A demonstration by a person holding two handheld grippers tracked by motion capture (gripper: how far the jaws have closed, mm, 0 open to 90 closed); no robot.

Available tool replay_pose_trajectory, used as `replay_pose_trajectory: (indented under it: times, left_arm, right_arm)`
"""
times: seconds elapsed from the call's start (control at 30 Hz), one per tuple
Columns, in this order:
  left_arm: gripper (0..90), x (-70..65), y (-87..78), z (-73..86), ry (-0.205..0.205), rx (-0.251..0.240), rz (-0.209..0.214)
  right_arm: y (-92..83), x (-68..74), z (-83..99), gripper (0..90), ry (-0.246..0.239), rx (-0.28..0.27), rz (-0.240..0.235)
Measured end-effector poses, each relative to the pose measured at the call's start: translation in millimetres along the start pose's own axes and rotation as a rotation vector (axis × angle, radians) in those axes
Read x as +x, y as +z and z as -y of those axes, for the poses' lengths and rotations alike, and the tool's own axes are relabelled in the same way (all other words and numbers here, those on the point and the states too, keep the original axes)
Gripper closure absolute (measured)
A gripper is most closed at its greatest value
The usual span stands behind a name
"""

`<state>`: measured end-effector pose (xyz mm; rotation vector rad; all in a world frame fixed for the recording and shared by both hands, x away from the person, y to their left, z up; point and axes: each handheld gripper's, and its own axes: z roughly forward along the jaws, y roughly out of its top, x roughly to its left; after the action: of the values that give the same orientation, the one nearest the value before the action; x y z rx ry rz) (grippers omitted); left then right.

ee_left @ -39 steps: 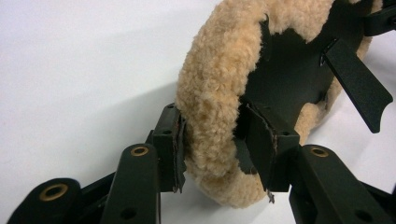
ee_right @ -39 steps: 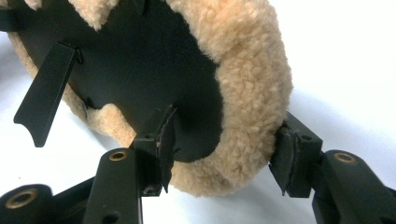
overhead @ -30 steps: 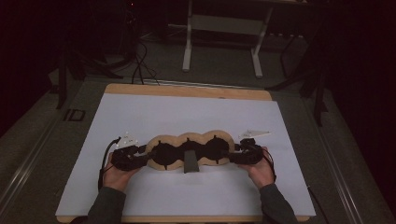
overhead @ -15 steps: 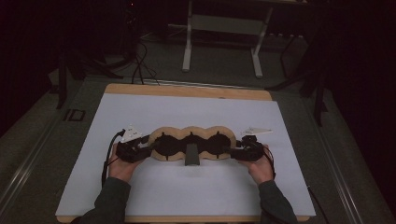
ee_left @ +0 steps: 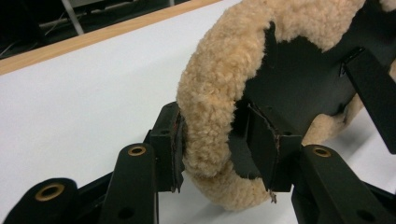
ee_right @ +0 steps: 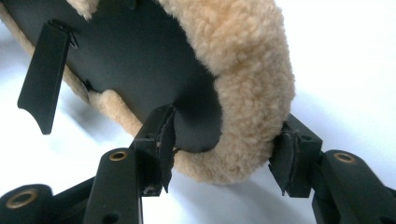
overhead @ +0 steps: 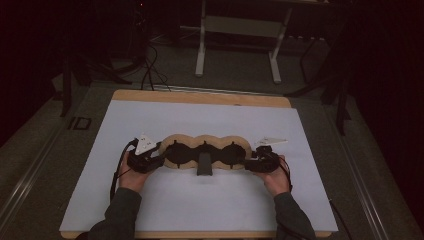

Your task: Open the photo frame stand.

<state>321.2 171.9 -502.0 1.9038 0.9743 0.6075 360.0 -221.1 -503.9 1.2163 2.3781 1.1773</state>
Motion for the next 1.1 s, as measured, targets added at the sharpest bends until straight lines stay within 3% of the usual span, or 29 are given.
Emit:
replay_pose_trajectory:
  times: [0.3,0.5,0.73,1.1]
  left_arm:
    - [57.3,-0.2,-9.7,6.1,-0.048,-0.027,0.044]
    - [57.0,-5.0,-15.5,6.5,-0.025,-0.015,0.043]
    - [58.0,-7.4,-22.8,10.4,-0.027,-0.012,0.061]
    - [57.8,-18.7,-33.3,14.9,0.027,0.013,0.05]
  right_arm:
    - [-5.3,3.2,3.2,43.6,-0.009,0.004,-0.013]
    - [-9.5,4.5,8.0,43.6,-0.013,-0.002,-0.025]
    - [-14.8,7.8,10.5,44.2,-0.028,0.015,-0.029]
    - [-23.2,15.1,17.3,44.2,-0.053,0.03,-0.02]
